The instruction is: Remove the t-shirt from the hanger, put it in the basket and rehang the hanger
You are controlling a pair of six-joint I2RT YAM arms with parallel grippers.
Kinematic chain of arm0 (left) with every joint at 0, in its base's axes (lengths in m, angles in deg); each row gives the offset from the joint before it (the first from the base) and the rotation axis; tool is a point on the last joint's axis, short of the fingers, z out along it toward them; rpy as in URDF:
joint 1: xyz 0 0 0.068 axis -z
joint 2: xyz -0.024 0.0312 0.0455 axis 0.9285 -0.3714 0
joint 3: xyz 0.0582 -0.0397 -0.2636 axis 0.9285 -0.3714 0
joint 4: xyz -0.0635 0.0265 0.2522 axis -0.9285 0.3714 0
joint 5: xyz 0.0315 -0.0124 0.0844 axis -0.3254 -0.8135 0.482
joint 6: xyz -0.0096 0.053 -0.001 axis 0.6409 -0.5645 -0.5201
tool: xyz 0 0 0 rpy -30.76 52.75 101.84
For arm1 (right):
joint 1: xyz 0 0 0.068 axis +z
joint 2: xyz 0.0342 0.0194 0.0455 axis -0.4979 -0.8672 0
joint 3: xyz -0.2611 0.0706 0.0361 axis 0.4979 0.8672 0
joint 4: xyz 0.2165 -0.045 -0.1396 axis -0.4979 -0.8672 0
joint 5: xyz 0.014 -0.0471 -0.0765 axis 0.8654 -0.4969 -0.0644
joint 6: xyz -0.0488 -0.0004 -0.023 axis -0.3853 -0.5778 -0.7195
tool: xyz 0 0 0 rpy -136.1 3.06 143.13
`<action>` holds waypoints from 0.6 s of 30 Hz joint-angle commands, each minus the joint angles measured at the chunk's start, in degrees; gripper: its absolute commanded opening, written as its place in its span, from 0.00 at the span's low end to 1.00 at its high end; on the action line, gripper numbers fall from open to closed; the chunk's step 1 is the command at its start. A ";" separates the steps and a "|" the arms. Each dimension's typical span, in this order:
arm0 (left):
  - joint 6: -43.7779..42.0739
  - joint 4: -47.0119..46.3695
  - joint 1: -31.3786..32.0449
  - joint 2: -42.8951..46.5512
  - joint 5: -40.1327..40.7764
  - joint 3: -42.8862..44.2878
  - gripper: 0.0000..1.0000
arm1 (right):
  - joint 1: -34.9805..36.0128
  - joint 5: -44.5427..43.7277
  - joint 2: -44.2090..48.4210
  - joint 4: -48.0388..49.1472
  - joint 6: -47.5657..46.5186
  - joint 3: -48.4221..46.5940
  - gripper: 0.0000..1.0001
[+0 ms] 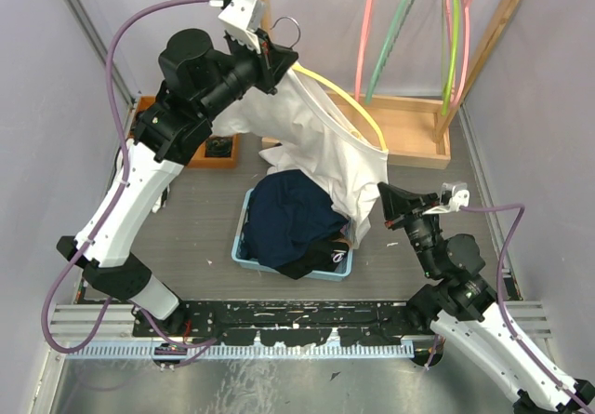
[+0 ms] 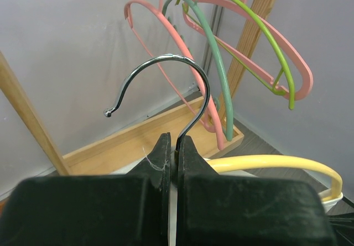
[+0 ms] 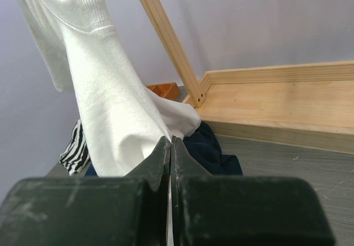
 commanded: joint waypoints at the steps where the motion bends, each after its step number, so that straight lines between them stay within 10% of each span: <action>1: 1.92 -12.40 -0.89 3.99 4.37 1.50 0.00 | 0.00 -1.80 -1.15 -2.80 0.32 0.89 0.01; 15: 1.64 -14.03 -0.86 5.33 1.82 -0.11 0.00 | -0.04 -0.25 -2.27 -1.71 0.78 1.03 0.03; 18: 0.54 -17.53 -0.91 7.32 -2.05 -5.02 0.00 | -0.08 -0.37 -3.69 -3.59 -0.32 -1.69 0.39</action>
